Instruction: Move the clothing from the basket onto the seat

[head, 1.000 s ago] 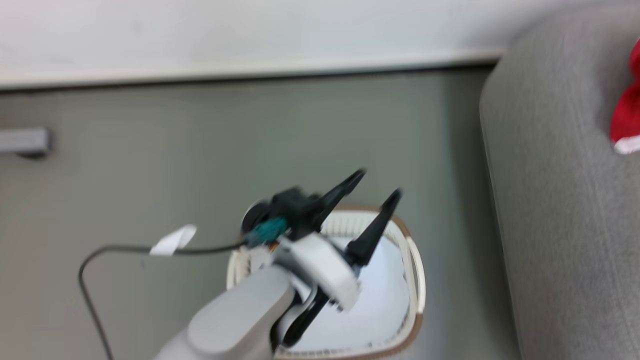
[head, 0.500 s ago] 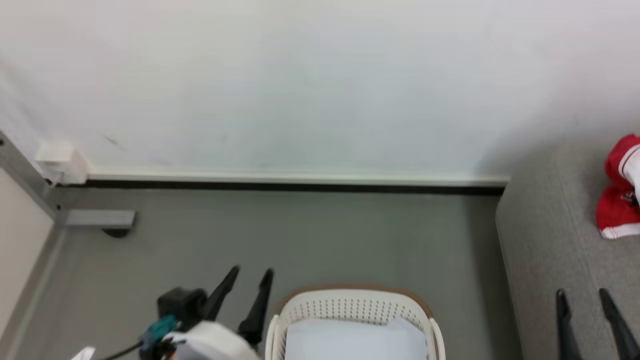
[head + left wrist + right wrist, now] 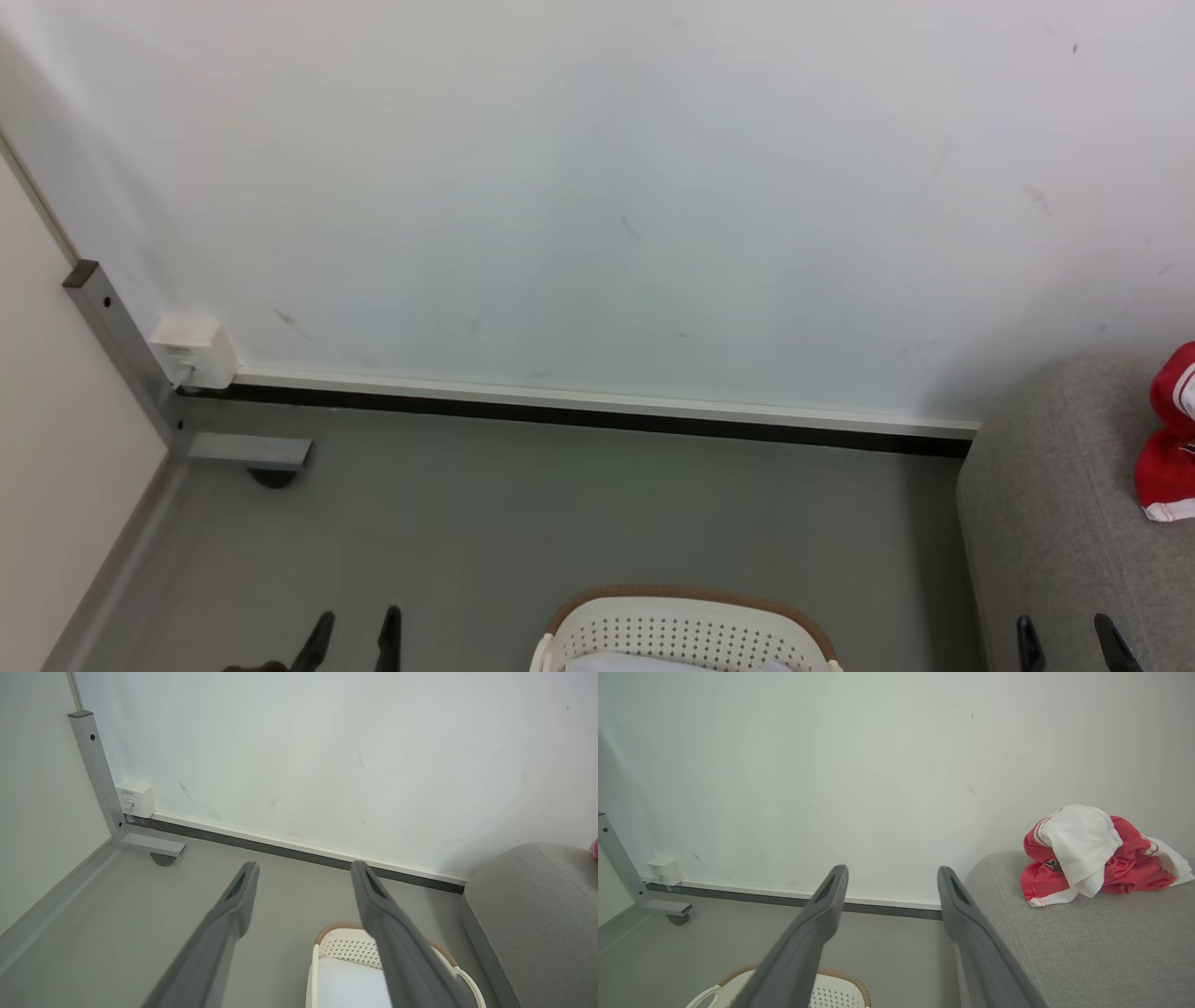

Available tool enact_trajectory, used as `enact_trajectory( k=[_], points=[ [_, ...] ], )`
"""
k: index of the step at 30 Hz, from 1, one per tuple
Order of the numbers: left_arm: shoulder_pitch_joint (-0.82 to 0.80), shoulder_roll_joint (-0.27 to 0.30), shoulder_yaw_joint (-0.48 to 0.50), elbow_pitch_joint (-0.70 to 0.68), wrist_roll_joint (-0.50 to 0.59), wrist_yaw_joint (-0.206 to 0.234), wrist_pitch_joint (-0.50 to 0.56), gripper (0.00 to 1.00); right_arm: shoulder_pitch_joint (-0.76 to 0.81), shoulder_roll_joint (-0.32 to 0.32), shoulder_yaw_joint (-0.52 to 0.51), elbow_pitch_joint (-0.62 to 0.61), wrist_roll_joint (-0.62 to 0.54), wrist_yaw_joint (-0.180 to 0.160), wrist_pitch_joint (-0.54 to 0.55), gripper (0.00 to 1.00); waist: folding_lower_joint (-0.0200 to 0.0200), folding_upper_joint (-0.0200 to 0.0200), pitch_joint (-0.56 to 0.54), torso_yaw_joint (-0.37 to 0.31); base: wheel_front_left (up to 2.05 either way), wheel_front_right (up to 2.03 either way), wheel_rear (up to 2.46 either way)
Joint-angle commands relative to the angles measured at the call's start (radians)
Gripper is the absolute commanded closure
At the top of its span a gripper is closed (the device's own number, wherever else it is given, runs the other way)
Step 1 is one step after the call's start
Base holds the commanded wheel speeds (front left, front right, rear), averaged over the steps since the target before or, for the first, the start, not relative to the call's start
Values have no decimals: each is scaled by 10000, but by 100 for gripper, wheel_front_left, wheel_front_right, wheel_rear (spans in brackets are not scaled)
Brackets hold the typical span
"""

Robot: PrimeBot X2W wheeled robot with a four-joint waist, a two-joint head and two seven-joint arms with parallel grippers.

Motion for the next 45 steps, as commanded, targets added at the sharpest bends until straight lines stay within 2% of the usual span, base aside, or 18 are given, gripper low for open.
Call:
enact_trajectory(
  k=[1,12,13,18,45],
  points=[
    [245,-115,271,30,315,-138,-7,0,101,8,-15,81,14,-30,-32,0,2,-1,-93,61,0,0,0],
    [685,-879,1557,212,1791,-1091,-8,0,265,10,90,564,422,-30,-31,0,2,-1,-287,131,0,0,0],
    [591,-918,1544,226,1710,-1131,0,100,174,17,104,581,295,0,2,100,2,-1,-290,133,0,0,0],
    [671,-1014,1522,573,1506,-1145,96,100,155,106,117,955,455,2,117,100,2,-1,-286,130,0,0,0],
    [41,-1250,2337,161,-2839,-1412,1325,100,-983,63,-45,1207,5165,-5,1337,100,2,-1,-96,-45,0,0,0]
  ],
)
